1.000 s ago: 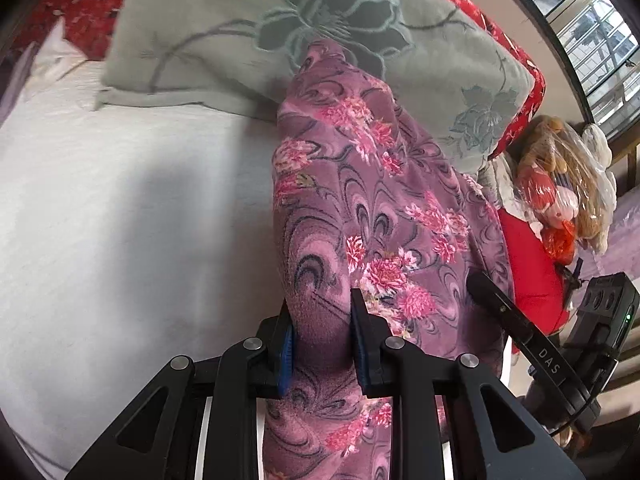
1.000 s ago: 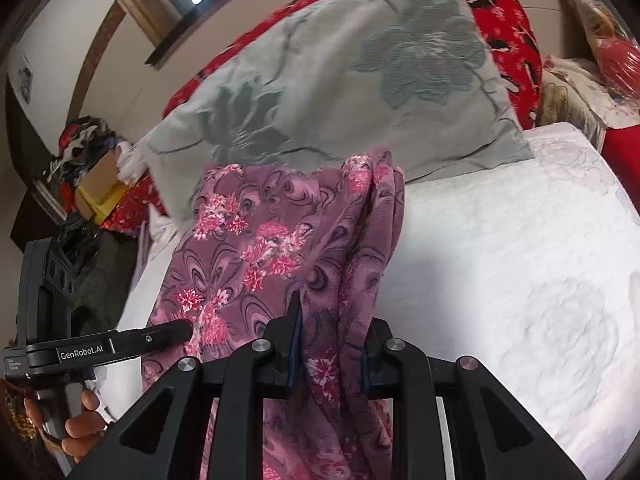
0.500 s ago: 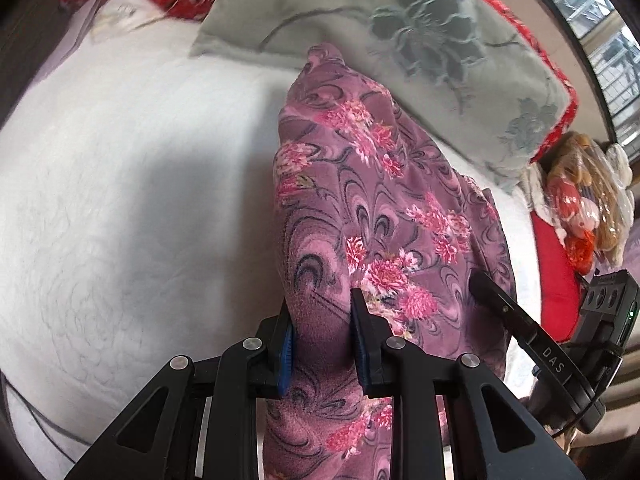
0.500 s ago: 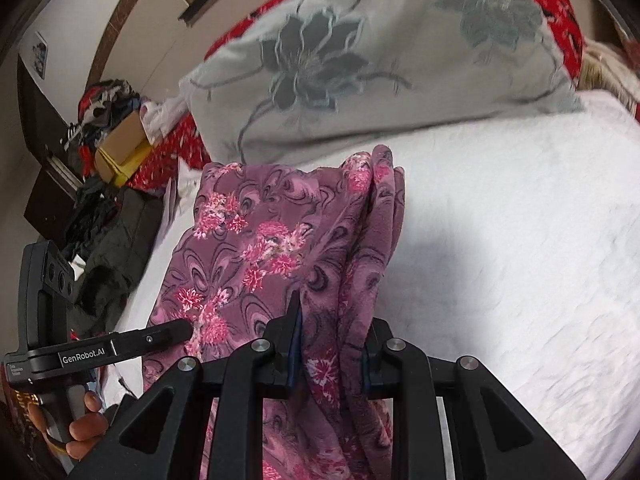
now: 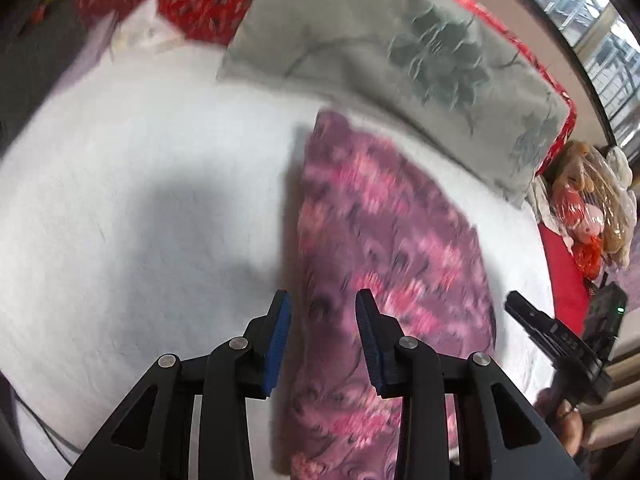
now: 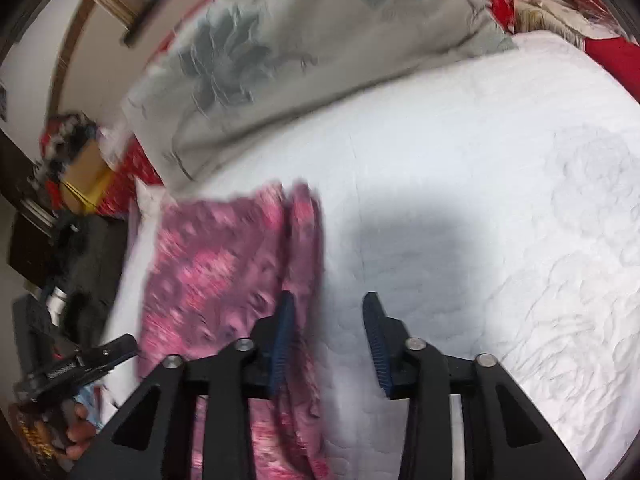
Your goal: Fold small clothes
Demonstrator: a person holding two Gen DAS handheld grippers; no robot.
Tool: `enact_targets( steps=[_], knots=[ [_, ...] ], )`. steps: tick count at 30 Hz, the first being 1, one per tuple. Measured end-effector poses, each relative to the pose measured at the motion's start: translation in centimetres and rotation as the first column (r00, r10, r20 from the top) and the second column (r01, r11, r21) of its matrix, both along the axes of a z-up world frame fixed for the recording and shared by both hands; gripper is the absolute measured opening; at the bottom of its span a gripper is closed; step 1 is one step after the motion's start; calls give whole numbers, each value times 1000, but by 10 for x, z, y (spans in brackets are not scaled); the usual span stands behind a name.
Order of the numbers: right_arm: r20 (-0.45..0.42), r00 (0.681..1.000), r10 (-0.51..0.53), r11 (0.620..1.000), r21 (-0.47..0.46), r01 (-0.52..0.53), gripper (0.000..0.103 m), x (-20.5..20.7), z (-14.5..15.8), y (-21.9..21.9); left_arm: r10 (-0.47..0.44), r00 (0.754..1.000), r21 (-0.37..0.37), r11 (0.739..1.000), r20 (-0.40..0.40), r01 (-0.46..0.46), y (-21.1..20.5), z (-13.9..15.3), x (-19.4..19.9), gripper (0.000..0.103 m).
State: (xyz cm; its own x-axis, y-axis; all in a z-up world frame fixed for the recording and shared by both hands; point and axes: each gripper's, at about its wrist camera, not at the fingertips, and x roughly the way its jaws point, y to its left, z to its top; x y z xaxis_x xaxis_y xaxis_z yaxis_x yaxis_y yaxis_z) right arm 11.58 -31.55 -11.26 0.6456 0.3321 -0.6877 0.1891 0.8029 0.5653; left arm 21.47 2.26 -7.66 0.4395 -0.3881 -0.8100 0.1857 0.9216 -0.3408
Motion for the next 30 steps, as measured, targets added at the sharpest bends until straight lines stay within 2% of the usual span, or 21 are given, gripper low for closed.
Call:
enact_targets(
  steps=[3,5,10,13,15,16,18,20,22,25,28,30],
  knots=[
    [78,995,60,998,-41,-57,29,9,22,11,-23,999,25,999,29,22,-22,14,11,34],
    [95,990,103,993,-70,-97,28,21,30,25,-24,999,52,998,27,23,-38,13,27,34],
    [113,979,171,982,-101,-160,26,55,31,48,0,1000,132,991,8,-1,-74,-7,71,34],
    [108,975,193,977,-116,-181,25,78,25,58,14,1000,169,985,6,-15,-83,-19,94,35],
    [82,977,197,973,-143,-184,25,96,13,60,33,999,181,983,-16,-29,-84,-31,105,40],
    [59,979,196,970,-160,-184,19,100,7,60,40,999,176,984,-36,-33,-88,-42,113,44],
    [-44,982,183,955,-228,-188,16,117,-16,61,64,994,145,988,-91,-50,-85,-58,124,46],
    [-18,985,172,967,-189,-173,16,119,-21,51,79,991,105,992,-106,-68,-83,-59,130,47],
    [-26,986,163,974,-153,-165,16,119,-18,44,77,989,87,994,-125,-66,-77,-52,129,43],
    [0,984,176,974,-143,-174,23,103,2,35,54,997,79,996,-62,-49,-62,-29,106,41],
    [83,952,295,952,-105,-286,23,67,20,33,2,1000,111,994,13,-3,-51,-20,61,44],
    [75,936,343,935,-119,-333,23,48,16,38,-1,1000,103,995,2,1,-47,-28,38,47]
  ],
)
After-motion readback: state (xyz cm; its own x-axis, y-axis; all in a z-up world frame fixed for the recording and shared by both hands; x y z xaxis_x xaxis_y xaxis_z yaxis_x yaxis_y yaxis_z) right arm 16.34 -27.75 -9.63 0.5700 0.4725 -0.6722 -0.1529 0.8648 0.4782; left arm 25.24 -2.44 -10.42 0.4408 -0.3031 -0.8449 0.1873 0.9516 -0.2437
